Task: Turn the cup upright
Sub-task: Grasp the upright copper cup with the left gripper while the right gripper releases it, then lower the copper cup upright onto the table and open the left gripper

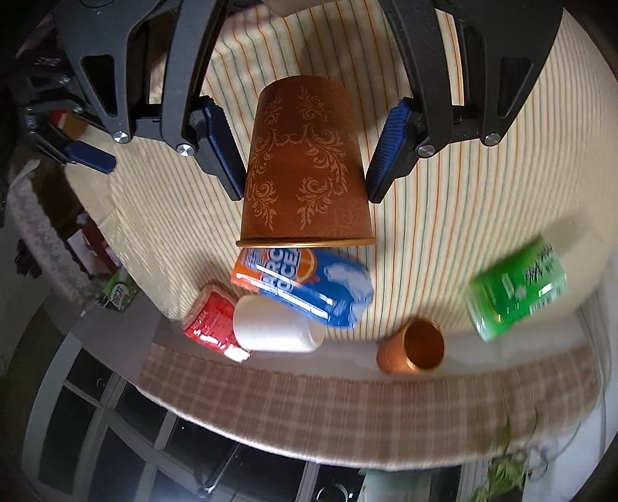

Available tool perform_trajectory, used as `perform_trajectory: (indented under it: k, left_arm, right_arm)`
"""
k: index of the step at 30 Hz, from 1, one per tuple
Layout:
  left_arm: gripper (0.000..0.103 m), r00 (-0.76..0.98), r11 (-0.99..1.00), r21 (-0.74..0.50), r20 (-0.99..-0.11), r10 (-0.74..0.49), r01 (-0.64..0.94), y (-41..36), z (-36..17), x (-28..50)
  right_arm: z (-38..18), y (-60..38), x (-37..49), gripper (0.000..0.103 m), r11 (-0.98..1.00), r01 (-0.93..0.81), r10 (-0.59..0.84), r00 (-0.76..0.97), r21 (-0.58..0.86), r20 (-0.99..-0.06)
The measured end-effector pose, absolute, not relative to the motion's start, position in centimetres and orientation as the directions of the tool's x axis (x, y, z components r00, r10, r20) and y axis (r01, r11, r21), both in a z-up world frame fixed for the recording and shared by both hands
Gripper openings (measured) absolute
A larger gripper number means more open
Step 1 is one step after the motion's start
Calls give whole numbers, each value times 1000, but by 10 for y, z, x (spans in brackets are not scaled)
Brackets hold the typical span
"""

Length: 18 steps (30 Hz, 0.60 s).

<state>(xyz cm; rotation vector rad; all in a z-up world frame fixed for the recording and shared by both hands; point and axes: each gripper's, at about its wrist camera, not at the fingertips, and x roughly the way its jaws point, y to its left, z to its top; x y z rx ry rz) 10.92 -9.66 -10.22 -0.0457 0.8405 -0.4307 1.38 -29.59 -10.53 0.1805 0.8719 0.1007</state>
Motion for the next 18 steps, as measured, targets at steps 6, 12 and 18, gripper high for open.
perform_trajectory:
  k: [6,12,18]
  left_arm:
    - [65,646,920,-177,-665,-374,349,-106,-109,117]
    - [65,662,923,-140,-659,-357,358,-111,-118,115]
    - [65,665,920,-133,-655,-360,368,-109,-120,106]
  right_arm:
    - [-104,-297,12,74,980,-12,158,641,197,-751]
    - [-104,-299,11,74,981,-2,149,643,193,-751]
    - [-103,-299,11,74,980,1,150,645,197,-749]
